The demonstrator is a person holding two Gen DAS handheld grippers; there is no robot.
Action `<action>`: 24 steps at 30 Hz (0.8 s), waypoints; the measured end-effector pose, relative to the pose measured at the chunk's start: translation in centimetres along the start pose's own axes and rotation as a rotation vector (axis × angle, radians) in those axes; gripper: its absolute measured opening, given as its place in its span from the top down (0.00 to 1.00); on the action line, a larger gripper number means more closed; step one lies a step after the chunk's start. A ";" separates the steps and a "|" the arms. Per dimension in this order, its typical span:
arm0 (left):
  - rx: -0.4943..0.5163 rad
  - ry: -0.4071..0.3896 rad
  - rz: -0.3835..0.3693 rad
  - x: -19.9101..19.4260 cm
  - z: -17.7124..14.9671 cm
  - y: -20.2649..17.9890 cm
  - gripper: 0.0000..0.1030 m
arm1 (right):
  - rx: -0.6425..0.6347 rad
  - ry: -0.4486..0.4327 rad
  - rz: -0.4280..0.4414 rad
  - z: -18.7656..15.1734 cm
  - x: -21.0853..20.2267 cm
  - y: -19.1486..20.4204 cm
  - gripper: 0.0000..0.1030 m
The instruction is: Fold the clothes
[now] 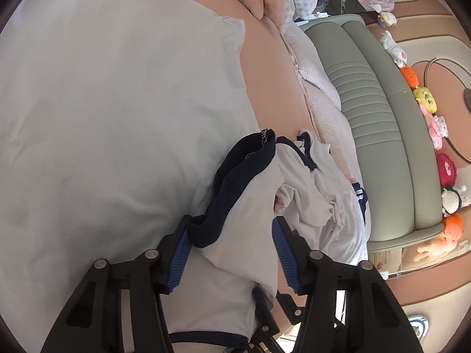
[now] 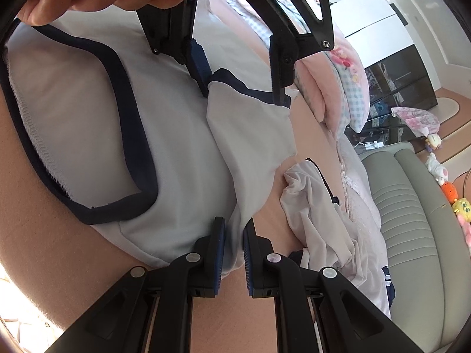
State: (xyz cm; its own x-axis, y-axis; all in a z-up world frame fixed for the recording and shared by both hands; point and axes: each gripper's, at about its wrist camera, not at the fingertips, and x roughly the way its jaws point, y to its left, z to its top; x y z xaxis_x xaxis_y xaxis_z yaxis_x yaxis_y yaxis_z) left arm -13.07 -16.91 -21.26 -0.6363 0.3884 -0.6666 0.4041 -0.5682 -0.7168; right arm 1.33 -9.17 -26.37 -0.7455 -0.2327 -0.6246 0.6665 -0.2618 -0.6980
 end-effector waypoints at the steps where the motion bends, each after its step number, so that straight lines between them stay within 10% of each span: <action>1: 0.008 -0.004 0.030 0.0 -0.2 0.0 0.68 | 0.001 0.001 0.001 0.0 0.0 0.0 0.90; 9: 0.008 -0.060 0.092 -0.6 -1.2 1.0 0.94 | 0.014 0.007 0.011 0.2 0.1 -0.2 0.90; 24: 0.078 -0.141 0.105 -3.5 -2.2 -1.3 0.95 | 0.041 0.025 0.073 0.2 -0.3 -1.9 0.83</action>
State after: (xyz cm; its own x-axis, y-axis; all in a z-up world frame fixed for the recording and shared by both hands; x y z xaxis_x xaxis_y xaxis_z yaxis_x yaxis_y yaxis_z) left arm -9.97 -15.93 -18.44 -0.6814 0.2213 -0.6976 0.4243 -0.6572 -0.6229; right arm 0.26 -8.77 -24.79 -0.6942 -0.2296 -0.6822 0.7182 -0.2832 -0.6356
